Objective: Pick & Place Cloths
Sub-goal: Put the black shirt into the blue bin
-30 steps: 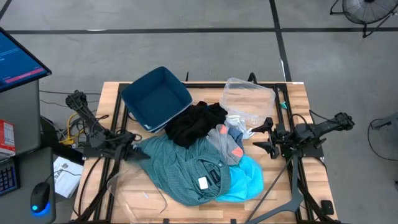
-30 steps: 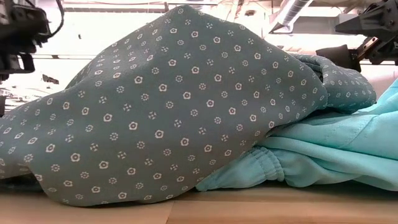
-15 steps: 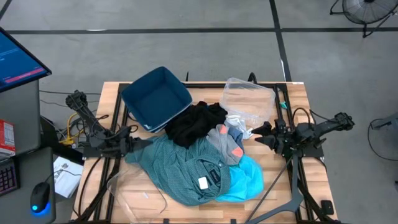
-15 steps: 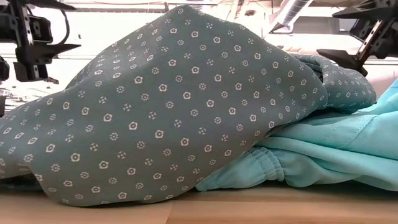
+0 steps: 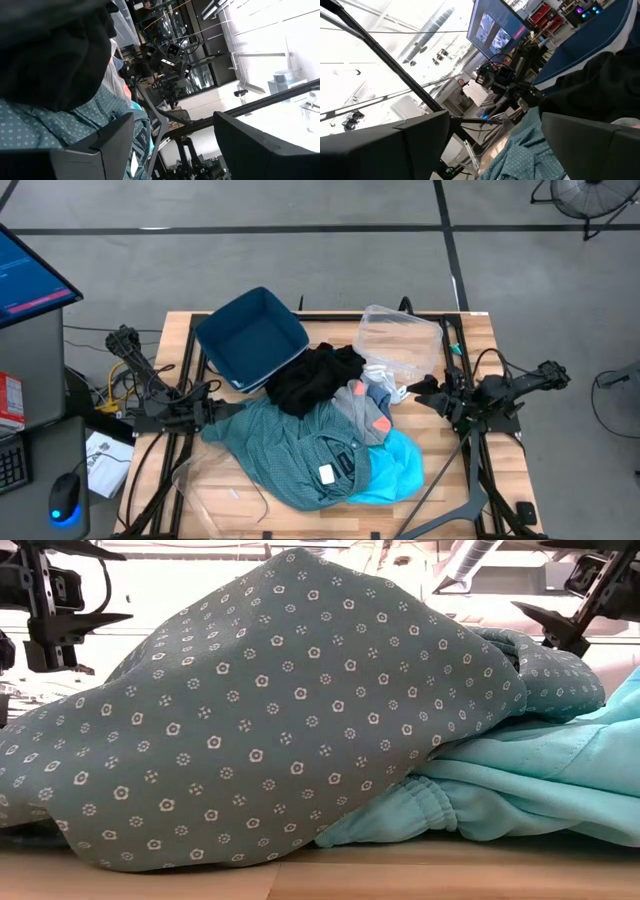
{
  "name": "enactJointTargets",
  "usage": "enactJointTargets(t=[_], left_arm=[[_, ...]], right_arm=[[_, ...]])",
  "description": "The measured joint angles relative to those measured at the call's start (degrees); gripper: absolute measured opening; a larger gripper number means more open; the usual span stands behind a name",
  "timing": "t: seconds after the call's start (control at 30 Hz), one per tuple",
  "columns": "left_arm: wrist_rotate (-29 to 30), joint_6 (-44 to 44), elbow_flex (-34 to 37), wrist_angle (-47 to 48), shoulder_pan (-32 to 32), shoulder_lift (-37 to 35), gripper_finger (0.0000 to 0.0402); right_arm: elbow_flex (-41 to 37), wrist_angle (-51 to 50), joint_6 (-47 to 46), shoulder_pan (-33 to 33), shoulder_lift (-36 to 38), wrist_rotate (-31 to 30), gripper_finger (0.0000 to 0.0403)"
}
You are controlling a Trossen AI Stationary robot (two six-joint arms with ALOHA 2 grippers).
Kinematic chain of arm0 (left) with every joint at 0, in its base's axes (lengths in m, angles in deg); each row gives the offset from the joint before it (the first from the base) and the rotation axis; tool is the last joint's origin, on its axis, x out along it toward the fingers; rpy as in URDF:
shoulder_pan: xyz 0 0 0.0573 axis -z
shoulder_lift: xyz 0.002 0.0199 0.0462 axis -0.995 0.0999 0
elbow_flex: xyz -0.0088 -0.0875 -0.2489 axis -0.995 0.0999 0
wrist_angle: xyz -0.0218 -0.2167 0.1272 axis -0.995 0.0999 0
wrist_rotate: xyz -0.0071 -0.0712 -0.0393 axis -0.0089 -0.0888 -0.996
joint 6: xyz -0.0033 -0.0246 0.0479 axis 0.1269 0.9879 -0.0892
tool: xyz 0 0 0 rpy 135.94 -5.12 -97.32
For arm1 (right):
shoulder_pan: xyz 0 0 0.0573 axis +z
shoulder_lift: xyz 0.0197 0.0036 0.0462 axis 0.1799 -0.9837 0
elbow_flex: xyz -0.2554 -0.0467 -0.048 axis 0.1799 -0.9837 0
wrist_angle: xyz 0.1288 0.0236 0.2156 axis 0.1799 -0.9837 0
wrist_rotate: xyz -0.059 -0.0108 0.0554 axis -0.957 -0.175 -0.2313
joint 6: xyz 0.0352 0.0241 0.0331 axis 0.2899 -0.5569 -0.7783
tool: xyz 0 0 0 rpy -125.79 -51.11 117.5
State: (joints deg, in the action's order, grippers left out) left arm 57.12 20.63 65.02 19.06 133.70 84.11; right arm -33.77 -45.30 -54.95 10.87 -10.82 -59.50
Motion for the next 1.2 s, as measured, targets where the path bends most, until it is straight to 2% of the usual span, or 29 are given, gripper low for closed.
enactJointTargets(t=[0.2, 0.4, 0.53, 0.73, 0.8, 1.0, 1.2], left_arm=[[0.02, 0.10, 0.00, -0.13, 0.00, 0.00, 0.0257], [2.63, 0.12, 0.00, -0.62, 0.00, -0.01, 0.0257], [3.53, -0.36, 0.00, -6.12, 0.00, 0.01, 0.0257], [-3.66, -12.83, -0.10, -21.92, 0.00, 0.01, 0.0257], [-6.57, -18.35, -1.45, -24.40, 0.00, 0.06, 0.0257], [-14.35, -30.28, -10.18, -24.95, 0.02, 3.58, 0.0257], [-16.20, -44.28, -22.60, -25.12, 0.02, 15.08, 0.0257]], right_arm=[[0.00, 0.40, 0.02, 0.00, 0.00, -1.80, 0.0311], [0.07, 5.40, -1.26, -0.01, 0.00, -7.64, 0.0311], [0.09, 6.90, -1.27, 0.00, 0.00, -12.40, 0.0311], [0.09, 6.23, 2.98, -0.02, 0.00, -13.55, 0.0311], [0.09, 6.25, 2.45, -0.02, 0.00, -13.51, 0.0311], [0.09, 6.38, 1.85, 0.11, 0.00, -13.35, 0.0311], [0.09, 8.73, 1.73, 0.11, 0.00, -13.31, 0.0311]])
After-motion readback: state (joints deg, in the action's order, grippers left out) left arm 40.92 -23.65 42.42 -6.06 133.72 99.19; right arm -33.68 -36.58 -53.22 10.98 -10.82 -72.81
